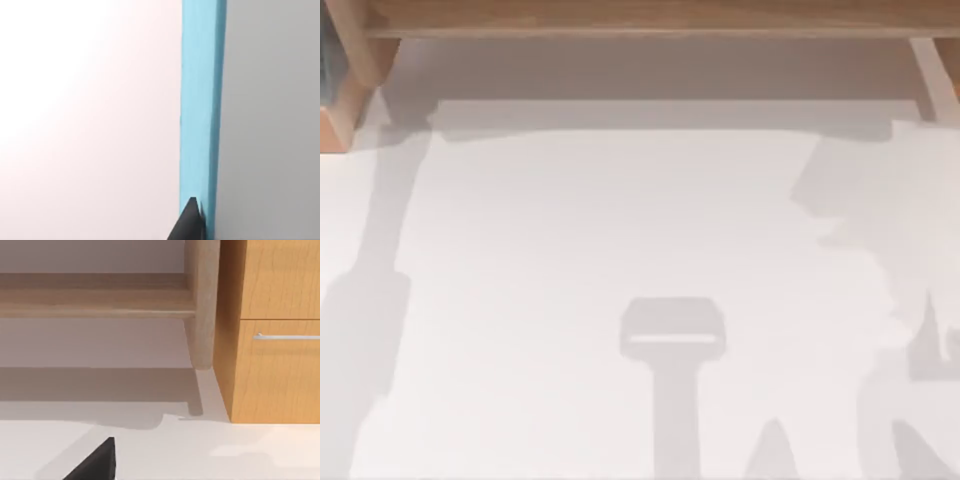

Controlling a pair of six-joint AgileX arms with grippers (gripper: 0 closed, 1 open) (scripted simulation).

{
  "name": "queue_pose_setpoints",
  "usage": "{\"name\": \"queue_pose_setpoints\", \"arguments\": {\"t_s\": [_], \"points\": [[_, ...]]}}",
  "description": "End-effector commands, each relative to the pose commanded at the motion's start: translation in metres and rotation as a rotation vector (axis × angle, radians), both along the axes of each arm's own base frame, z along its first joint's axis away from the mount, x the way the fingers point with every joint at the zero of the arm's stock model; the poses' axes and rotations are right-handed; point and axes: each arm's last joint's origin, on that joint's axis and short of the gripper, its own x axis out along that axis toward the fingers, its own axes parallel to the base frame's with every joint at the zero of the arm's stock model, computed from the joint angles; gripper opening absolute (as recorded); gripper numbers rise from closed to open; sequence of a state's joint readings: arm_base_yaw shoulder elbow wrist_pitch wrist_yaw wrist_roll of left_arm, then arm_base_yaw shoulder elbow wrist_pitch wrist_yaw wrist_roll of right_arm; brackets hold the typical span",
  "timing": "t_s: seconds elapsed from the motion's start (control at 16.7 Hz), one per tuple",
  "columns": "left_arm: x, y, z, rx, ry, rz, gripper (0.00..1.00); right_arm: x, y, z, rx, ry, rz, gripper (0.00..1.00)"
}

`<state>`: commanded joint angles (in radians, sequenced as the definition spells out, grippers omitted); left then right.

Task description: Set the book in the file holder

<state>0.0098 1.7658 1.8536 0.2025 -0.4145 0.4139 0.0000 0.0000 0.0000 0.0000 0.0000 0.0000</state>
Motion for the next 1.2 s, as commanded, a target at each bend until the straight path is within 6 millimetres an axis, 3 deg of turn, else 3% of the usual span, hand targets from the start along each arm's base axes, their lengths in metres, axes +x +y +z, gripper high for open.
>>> {"name": "queue_pose_setpoints", "arguments": {"t_s": [0.3,0.42,0.54,0.84,1.2], "points": [[-0.042,0.124,-0.082,0.26,0.263,0.319,0.0,0.0,0.0,0.0,0.0,0.0,0.0,1.0],[-0.071,0.16,-0.119,0.353,0.4,0.406,0.0,0.0,0.0,0.0,0.0,0.0,0.0,1.0],[-0.101,0.185,-0.152,0.442,0.533,0.453,0.0,0.0,0.0,0.0,0.0,0.0,0.0,1.0],[-0.161,0.211,-0.212,0.665,0.796,0.46,0.0,0.0,0.0,0.0,0.0,0.0,0.0,1.0],[-0.19,0.214,-0.243,0.928,0.924,0.37,0.0,0.0,0.0,0.0,0.0,0.0,0.0,1.0]]}}
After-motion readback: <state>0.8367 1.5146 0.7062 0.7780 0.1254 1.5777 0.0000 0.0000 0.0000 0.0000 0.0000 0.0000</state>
